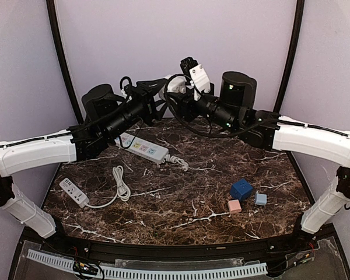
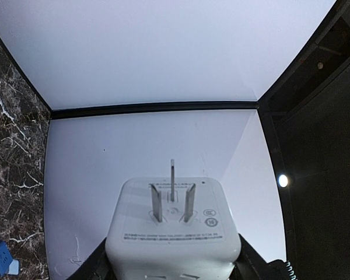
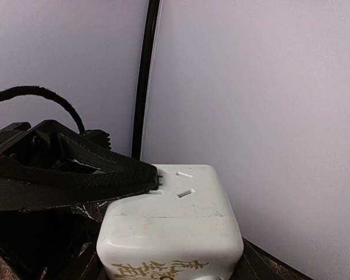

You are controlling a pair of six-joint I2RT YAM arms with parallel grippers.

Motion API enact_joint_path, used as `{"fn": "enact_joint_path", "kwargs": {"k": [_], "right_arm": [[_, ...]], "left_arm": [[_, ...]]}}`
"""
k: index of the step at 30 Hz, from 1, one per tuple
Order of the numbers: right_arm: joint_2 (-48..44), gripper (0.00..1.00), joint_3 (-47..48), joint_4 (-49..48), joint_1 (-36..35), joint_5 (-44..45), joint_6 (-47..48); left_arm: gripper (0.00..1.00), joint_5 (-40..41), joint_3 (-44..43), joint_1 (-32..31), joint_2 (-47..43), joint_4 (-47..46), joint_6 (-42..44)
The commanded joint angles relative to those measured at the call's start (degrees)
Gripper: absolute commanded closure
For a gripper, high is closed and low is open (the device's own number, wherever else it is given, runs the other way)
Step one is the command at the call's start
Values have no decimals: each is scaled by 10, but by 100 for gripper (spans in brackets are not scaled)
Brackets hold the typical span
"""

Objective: Insert the plug

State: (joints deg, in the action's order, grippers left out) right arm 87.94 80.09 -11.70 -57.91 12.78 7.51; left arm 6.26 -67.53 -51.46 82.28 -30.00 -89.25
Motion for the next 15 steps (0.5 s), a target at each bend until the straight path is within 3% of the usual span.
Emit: {"fn": "enact_joint_path", "kwargs": {"k": [1, 2, 3, 4, 6, 10, 15], "right_arm": [[7, 89, 14, 14, -7, 3, 0], [5, 93, 12, 14, -7, 4, -2], [1, 97, 9, 14, -7, 5, -3], [-3, 100, 7, 14, -7, 5, -4], [-14, 100, 1, 17, -6, 14, -4], [-43, 100, -19, 36, -4, 43, -2], [-102, 100, -57, 79, 9, 82, -18]], "left_arm": [[66, 1, 1, -6, -7, -23, 8], [40, 2, 1, -7, -10, -12, 10], [29, 6, 2, -6, -13, -5, 15], [8, 8, 4, -6, -19, 8, 19], [2, 17, 13, -6, -32, 19, 33], [1, 28, 32, -1, -68, 58, 100], [1, 35, 56, 38, -143, 215, 206]]}}
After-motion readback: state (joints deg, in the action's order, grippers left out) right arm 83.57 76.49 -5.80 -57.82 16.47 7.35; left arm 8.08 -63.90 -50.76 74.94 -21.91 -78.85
